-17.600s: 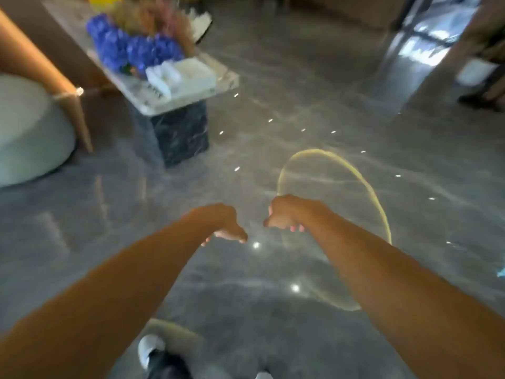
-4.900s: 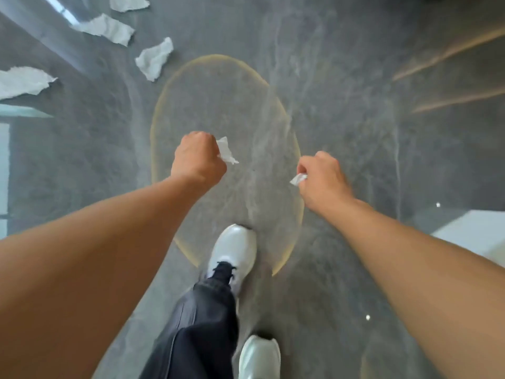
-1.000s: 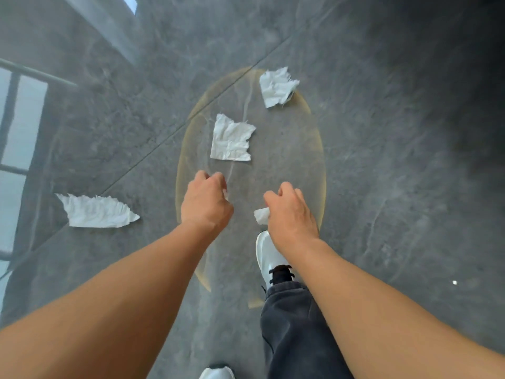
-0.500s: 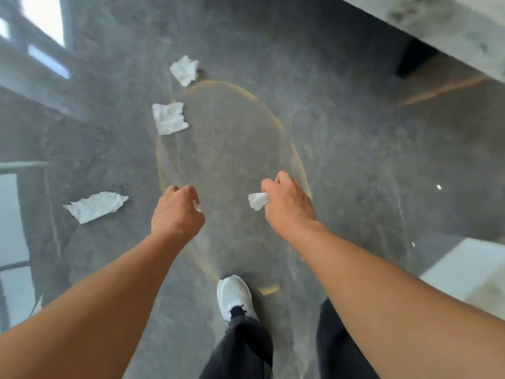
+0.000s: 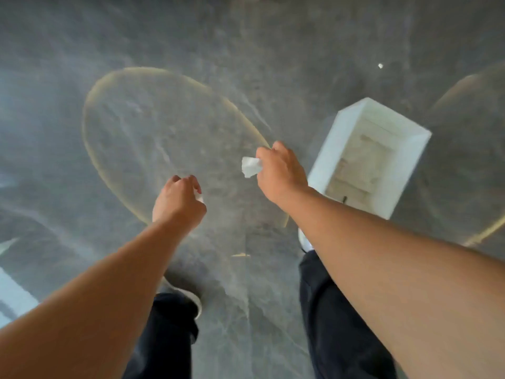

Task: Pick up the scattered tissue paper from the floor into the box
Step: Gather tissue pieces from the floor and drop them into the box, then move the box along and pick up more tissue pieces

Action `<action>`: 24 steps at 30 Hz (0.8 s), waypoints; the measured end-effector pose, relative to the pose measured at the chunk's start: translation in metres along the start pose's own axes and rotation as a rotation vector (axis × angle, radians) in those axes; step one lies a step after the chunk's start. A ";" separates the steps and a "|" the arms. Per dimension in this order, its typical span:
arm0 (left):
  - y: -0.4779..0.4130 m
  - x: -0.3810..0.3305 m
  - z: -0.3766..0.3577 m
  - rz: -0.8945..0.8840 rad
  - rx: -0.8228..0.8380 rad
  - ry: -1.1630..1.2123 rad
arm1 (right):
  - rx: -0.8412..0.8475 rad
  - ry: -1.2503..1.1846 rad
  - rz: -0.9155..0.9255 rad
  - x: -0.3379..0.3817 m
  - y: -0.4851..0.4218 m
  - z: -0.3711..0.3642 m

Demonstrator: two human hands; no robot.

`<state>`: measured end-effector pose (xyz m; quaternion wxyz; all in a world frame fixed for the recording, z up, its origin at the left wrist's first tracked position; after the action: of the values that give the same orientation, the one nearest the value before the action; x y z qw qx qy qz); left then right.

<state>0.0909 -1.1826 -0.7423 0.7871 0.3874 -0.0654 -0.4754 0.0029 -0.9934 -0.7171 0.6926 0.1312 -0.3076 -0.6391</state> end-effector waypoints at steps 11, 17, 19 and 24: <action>-0.019 -0.367 -0.215 -0.295 0.199 0.008 | -0.063 -0.305 -0.482 -0.375 0.011 0.030; -0.041 -0.386 -0.257 -0.280 0.186 -0.103 | -0.042 -0.502 -0.536 -0.410 0.003 -0.010; -0.045 -0.373 -0.253 -0.280 0.204 -0.105 | -0.024 -0.517 -0.546 -0.409 0.001 -0.015; -0.049 -0.322 -0.211 -0.241 0.153 -0.047 | 0.068 -0.336 -0.500 -0.380 0.003 -0.009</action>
<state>-0.0173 -0.8219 -0.8353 0.6908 0.4401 -0.0728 -0.5690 0.0127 -0.6278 -0.8204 0.4483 0.1187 -0.3972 -0.7919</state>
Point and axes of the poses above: each hand's wrist, its own y-axis away from the middle knuckle, its own z-axis out of the back of the hand, x = y × z, the point moved 9 cm from there along -y, towards the middle knuckle, and after that the axes turned 2 degrees about -z, right-handed, at the moved point
